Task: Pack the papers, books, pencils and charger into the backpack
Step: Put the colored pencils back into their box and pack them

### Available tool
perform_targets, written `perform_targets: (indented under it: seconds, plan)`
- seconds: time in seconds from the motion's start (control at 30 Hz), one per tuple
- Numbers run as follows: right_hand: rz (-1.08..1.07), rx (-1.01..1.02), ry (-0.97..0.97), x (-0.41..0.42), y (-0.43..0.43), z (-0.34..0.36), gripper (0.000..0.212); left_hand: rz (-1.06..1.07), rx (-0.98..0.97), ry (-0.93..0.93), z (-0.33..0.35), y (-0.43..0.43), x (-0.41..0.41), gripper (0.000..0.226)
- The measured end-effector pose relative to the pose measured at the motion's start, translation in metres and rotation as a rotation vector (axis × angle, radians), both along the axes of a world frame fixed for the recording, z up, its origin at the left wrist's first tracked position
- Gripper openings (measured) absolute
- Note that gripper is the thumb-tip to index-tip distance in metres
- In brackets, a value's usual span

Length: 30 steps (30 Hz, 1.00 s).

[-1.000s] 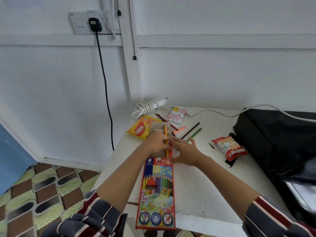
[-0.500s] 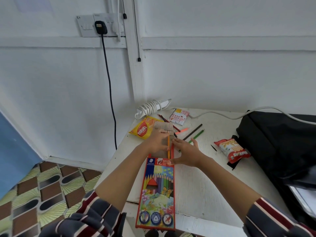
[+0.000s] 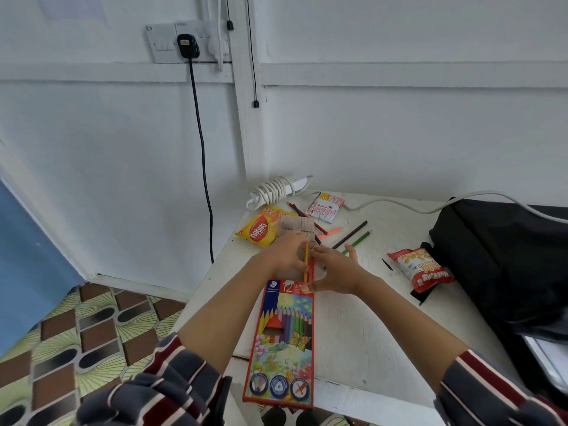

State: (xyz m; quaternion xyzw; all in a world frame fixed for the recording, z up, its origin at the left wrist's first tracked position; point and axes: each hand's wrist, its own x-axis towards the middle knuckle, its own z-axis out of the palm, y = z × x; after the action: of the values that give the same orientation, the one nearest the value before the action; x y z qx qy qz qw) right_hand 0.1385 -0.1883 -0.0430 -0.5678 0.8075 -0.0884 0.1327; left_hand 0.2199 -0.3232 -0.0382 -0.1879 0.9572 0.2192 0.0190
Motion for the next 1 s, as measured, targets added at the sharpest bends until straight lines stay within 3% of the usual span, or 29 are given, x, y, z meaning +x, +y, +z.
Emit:
perform_targets:
  seconds: [0.1,0.37,0.53,0.8,1.0]
  plan:
    - [0.001,0.002,-0.004,0.0,0.0,0.0,0.088,-0.03,0.06,-0.072,-0.004,-0.004,0.004,0.076]
    - [-0.009,0.018,0.018,0.0,0.0,0.0,0.088,-0.104,-0.022,-0.153,-0.006,-0.004,0.013,0.052]
    - [-0.013,0.033,0.011,0.0,-0.001,-0.002,0.091,-0.051,0.071,-0.067,-0.008,-0.002,0.019,0.077]
    - [-0.035,0.028,0.026,0.002,0.0,-0.002,0.09,-0.124,0.125,-0.064,0.003,0.006,0.021,0.037]
    - [-0.05,0.034,0.005,0.001,0.002,-0.001,0.086,0.004,0.103,0.048,0.003,0.005,0.016,0.033]
